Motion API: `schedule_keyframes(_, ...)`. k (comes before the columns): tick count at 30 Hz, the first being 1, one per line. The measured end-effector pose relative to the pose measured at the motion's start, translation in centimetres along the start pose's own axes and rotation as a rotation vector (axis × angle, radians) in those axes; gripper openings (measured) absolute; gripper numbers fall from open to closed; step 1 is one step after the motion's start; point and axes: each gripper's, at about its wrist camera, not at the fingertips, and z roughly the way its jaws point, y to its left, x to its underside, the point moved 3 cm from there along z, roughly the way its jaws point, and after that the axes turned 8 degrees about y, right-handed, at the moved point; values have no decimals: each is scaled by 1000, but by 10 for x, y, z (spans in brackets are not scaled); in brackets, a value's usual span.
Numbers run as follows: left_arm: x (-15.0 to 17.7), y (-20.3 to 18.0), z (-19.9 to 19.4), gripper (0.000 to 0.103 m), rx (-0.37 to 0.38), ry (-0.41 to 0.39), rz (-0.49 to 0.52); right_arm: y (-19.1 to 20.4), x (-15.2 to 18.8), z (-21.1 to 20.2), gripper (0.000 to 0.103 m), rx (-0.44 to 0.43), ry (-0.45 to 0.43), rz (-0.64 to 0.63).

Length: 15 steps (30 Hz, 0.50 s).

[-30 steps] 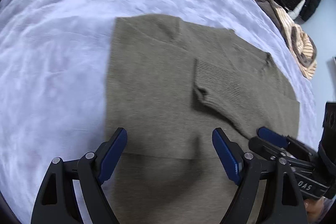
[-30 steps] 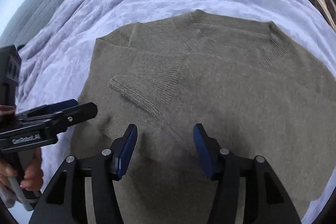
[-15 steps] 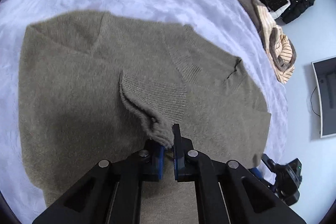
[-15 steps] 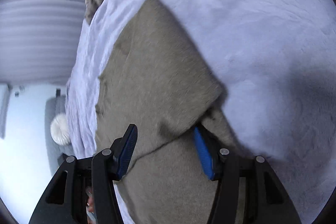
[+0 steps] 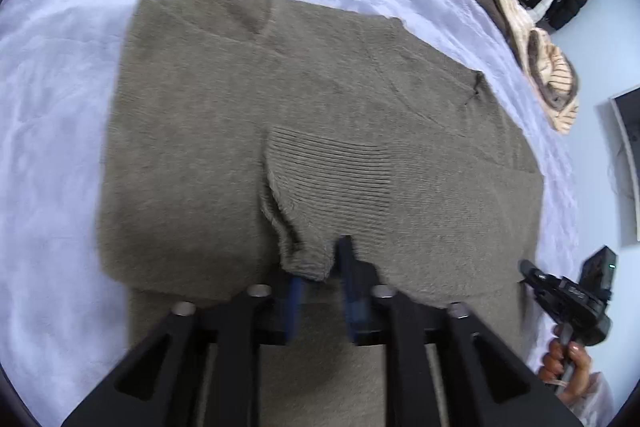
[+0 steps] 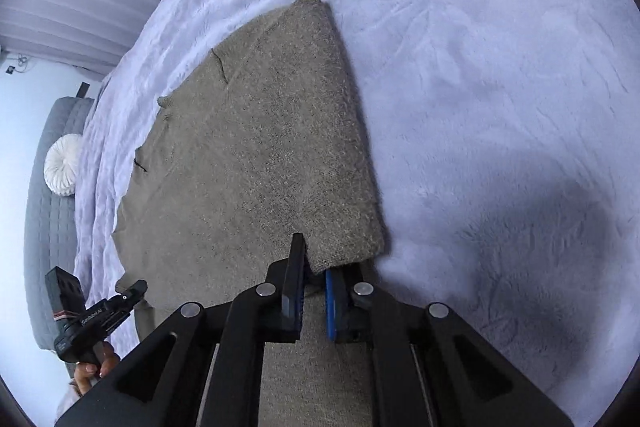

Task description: Fold small clothes

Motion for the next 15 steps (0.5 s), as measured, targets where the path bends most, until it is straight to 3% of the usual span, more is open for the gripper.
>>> schedule_keyframes(1,0,1,-6,60,-50,-16,13,-1,4,-5,13,4,2,8)
schedule_keyframes(3,0,1,-20,82,-165,-60,50,-6,11,-19,16,9,1,22)
schedule_keyframes(4,-1,-1,-27,82,-196,-91,67,-7,13,-26,23,24,-10,22)
schedule_keyframes(5,-2,0,-32,82,-190,-91,84,-6,14,-31,40,41,-25,20)
schedule_keyframes(7,-5,3,-35,82,-162,-83,80,-14,12,-48,57,27,-78,31)
schedule_keyframes(11,-13,-1,-19,82,-183,-68,69,-33,-7,-34,52,-112,-41,143)
schedule_keyframes(12,-14,-1,-13,82,-200,-62,64,-34,-11,-24,46,-132,-16,167)
schedule_keyframes(13,-14,-2,-9,82,-214,-53,59,-33,-14,-12,22,-122,13,189)
schedule_keyframes(15,-10,-4,-4,82,-235,-50,54,-26,-16,-8,17,-80,15,170)
